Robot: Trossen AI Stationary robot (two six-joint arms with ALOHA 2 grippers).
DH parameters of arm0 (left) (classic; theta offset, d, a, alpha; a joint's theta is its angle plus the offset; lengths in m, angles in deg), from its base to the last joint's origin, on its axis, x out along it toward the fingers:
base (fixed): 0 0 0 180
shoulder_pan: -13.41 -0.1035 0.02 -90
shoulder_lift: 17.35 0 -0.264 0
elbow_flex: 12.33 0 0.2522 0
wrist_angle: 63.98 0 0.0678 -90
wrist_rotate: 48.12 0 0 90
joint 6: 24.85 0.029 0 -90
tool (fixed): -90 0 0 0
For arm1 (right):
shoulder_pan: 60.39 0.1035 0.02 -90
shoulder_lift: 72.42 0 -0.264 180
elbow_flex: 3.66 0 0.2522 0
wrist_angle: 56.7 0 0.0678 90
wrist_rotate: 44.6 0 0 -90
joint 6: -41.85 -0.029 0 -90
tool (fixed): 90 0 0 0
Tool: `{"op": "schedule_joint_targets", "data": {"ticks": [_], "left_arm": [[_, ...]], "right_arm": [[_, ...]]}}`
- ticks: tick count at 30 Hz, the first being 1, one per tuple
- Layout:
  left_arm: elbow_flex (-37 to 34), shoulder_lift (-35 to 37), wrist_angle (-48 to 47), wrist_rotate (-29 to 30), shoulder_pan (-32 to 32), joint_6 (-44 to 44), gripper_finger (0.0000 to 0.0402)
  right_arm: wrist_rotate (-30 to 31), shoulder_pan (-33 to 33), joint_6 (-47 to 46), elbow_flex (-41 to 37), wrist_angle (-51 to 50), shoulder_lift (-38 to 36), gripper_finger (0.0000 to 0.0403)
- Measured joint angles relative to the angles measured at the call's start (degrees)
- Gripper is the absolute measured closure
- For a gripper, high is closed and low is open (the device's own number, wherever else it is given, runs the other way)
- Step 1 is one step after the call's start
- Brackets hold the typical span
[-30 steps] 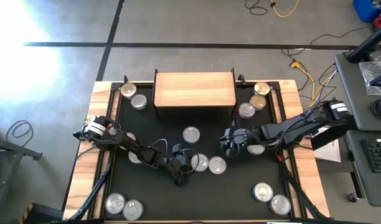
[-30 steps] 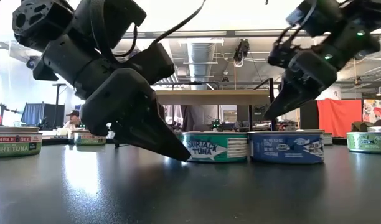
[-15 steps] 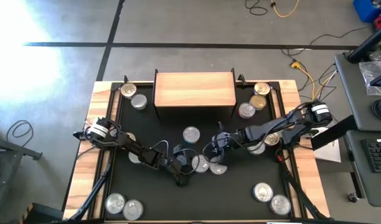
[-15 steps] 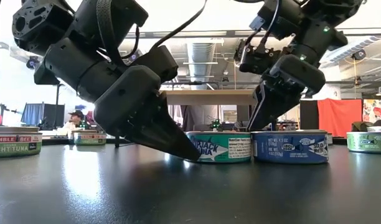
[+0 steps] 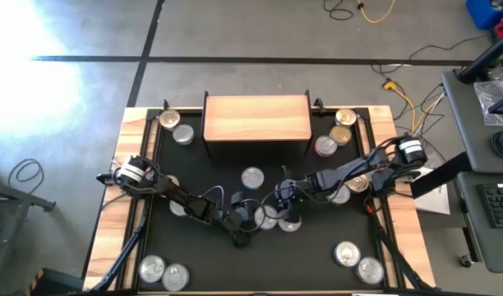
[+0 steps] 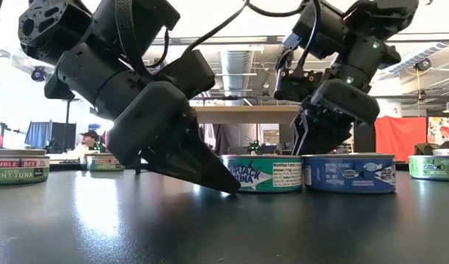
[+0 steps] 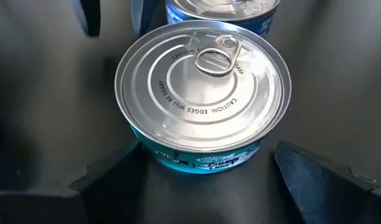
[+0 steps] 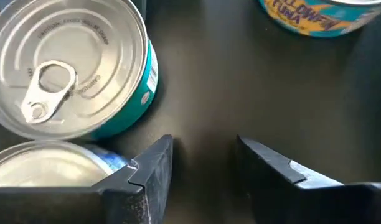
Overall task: Stack canned seafood by type on shelf
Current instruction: Put the top light blue tuna can on the shelf
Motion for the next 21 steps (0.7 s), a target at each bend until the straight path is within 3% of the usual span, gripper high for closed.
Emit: {"op": "schedule_joint_targets", "data": {"ticks": [7,15,21], "left_arm": [[-0.02,-0.04,3.68,0.76,-0.18,6.26,0.0027],[-0.02,-0.02,4.0,0.33,0.16,4.98,0.0032],[-0.02,1.05,3.08,1.52,1.87,3.95,0.0033]], "right_arm": [[-0.18,0.92,1.4,2.7,2.29,3.23,0.0215],[0.15,0.9,4.77,6.13,3.43,6.97,0.0213],[0.06,0.99,7.21,8.77,0.82,5.28,0.0211]]}}
